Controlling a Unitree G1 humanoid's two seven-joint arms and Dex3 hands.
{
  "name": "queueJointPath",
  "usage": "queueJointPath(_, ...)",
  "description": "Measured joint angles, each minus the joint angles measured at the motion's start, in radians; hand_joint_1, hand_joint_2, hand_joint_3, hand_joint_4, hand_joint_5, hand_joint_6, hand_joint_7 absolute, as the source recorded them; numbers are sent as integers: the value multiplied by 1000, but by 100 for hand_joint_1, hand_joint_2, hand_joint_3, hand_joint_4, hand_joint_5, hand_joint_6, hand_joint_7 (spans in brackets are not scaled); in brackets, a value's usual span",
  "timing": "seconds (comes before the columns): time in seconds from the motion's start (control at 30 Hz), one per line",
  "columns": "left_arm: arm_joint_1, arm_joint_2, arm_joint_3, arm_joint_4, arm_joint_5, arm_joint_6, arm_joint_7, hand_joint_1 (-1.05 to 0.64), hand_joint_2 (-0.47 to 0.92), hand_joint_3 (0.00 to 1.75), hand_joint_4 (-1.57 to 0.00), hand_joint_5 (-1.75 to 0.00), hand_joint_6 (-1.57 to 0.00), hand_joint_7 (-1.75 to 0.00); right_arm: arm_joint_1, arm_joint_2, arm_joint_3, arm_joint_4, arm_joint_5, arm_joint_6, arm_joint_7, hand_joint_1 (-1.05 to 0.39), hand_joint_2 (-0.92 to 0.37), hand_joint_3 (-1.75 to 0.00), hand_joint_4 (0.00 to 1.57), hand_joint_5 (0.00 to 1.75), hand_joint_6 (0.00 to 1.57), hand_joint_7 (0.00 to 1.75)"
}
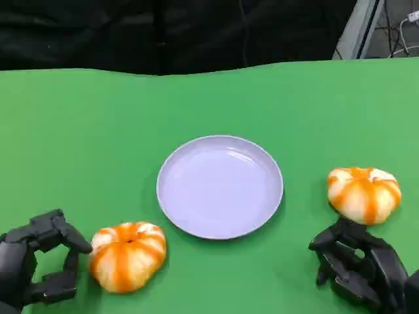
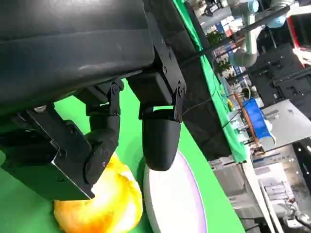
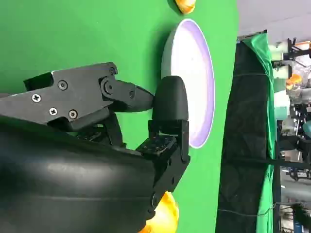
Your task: Grasp the bread from the table and place it into the plate.
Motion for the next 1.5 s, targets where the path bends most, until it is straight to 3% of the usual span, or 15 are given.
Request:
queueJointPath(0.5, 0, 0, 0, 0, -3, 1, 0, 14, 51, 121, -92, -154, -93, -131, 0, 0, 0, 0, 1, 1, -1, -27, -92, -53, 73, 175, 66, 142)
queueJointPath(0.77, 0, -7, 0, -6, -93, 32, -96, 17, 57, 106, -86, -125, -96, -94, 0, -1, 0, 0, 0, 0, -4, -26, -92, -54, 73, 175, 66, 142)
queueJointPath(0.83, 0, -8, 1, -8, -107, 32, -112, 14, 62, 85, -84, -103, -97, -68, 0, -1, 0, 0, 0, 0, -4, -27, -92, -54, 73, 175, 66, 142)
queueJointPath(0.97, 0, -9, 2, -18, -114, 30, -124, 3, 67, 62, -90, -67, -104, -32, 0, -1, 0, 1, -1, 0, -4, -27, -92, -53, 73, 175, 66, 142)
queueJointPath(1.03, 0, -9, 2, -18, -114, 25, -124, -10, 84, 24, -94, -38, -104, -11, 0, -1, 0, 1, -1, 0, -4, -27, -92, -53, 73, 175, 66, 142)
queueJointPath(1.1, 0, -9, 2, -20, -114, 22, -125, -20, 90, 11, -93, -23, -99, -3, 0, -1, 0, 1, -1, 0, -4, -27, -92, -53, 73, 175, 66, 142)
queueJointPath(1.33, 27, 3, -9, -56, -75, 15, -125, -51, 92, 8, -71, -2, -63, 0, 0, -1, 1, 1, -1, 0, -6, -27, -92, -53, 72, 175, 67, 141)
queueJointPath(1.5, 61, 19, -31, -130, -61, 41, -125, -73, 92, 10, -55, 0, -48, 0, 0, -1, 1, 1, -1, 0, -5, -27, -92, -54, 73, 175, 67, 141)
